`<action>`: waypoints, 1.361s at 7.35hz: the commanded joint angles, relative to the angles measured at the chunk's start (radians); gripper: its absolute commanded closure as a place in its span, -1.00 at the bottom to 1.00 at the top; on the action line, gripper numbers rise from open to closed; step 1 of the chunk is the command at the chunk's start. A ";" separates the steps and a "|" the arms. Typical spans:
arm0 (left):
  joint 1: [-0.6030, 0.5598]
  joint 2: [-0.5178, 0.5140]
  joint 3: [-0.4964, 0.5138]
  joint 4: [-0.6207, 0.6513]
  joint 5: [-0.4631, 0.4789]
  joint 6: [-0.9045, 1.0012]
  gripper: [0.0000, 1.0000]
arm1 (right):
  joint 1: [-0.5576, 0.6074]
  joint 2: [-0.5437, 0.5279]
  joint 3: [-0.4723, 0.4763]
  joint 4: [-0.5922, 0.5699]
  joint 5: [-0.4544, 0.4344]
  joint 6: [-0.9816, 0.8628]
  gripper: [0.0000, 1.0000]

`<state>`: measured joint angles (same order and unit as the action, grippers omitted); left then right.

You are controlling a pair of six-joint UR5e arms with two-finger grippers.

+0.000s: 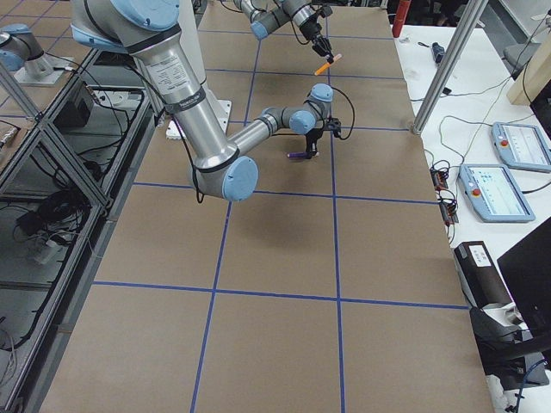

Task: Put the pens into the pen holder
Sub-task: 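Lower the right gripper and close it on the purple marker, then lift the purple marker with the right gripper while the left moves over the cup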

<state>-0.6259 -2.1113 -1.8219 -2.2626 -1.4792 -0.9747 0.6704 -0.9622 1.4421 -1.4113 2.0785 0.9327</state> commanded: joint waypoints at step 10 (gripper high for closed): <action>0.207 -0.025 0.070 -0.159 0.293 -0.015 1.00 | 0.188 0.002 0.188 0.012 0.067 -0.017 1.00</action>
<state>-0.4584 -2.1303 -1.7874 -2.3585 -1.2514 -0.9885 0.8352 -0.9608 1.5975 -1.4006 2.1449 0.9174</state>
